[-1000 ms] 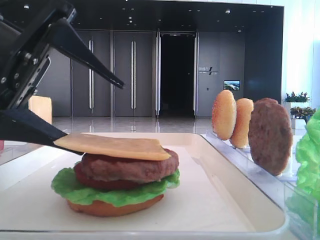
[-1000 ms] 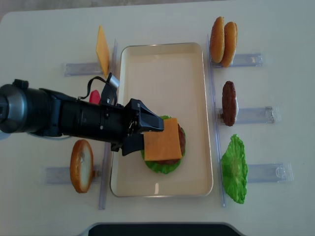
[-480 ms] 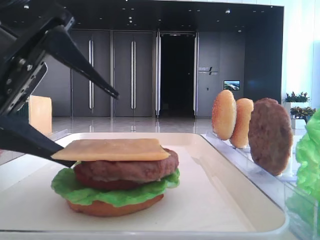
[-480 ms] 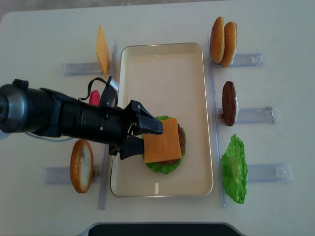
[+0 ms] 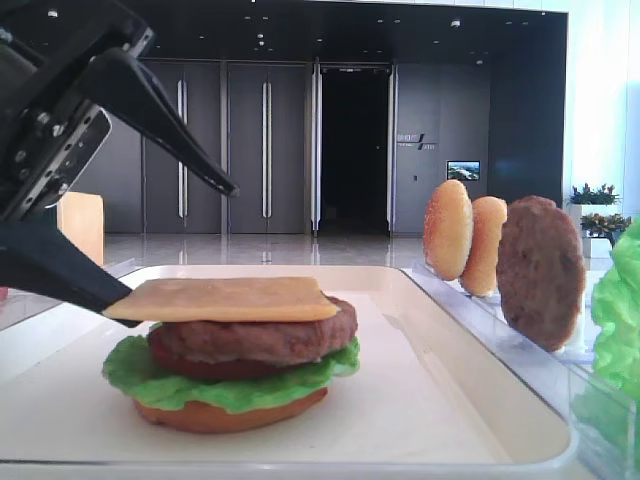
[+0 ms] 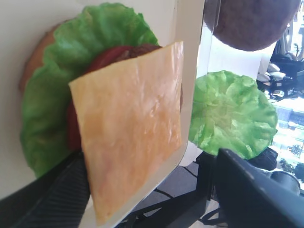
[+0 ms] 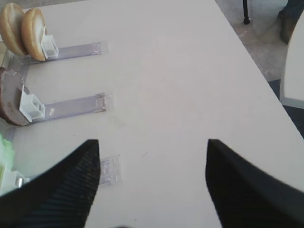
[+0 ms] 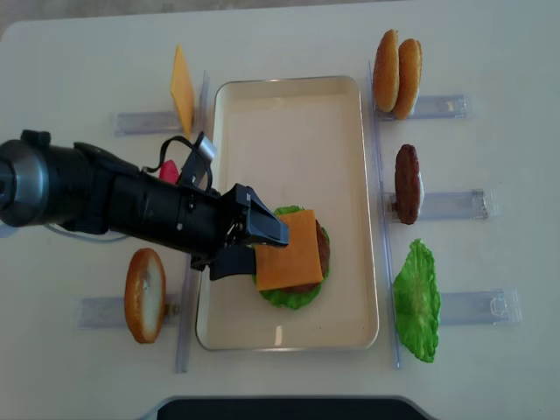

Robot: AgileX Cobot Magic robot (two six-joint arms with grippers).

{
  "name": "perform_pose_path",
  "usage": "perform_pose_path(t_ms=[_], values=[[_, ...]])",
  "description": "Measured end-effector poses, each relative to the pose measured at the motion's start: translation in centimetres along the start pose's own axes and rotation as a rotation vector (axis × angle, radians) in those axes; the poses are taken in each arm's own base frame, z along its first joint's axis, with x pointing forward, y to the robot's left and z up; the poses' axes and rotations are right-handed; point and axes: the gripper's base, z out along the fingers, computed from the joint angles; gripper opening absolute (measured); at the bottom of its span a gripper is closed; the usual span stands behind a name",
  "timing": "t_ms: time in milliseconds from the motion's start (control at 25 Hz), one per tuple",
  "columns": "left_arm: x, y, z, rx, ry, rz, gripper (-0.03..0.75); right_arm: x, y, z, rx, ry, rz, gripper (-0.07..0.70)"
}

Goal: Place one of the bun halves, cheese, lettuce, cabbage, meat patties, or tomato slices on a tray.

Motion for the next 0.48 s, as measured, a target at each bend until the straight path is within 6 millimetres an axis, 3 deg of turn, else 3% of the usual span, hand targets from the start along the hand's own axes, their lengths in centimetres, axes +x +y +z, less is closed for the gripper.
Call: perform_pose_path(t_ms=[480], values=[[-1.8,-1.4,-1.6,-0.219,0.175,0.074,0.610,0.0,0.0,0.0,0.000,0.000,0.000,0.480]])
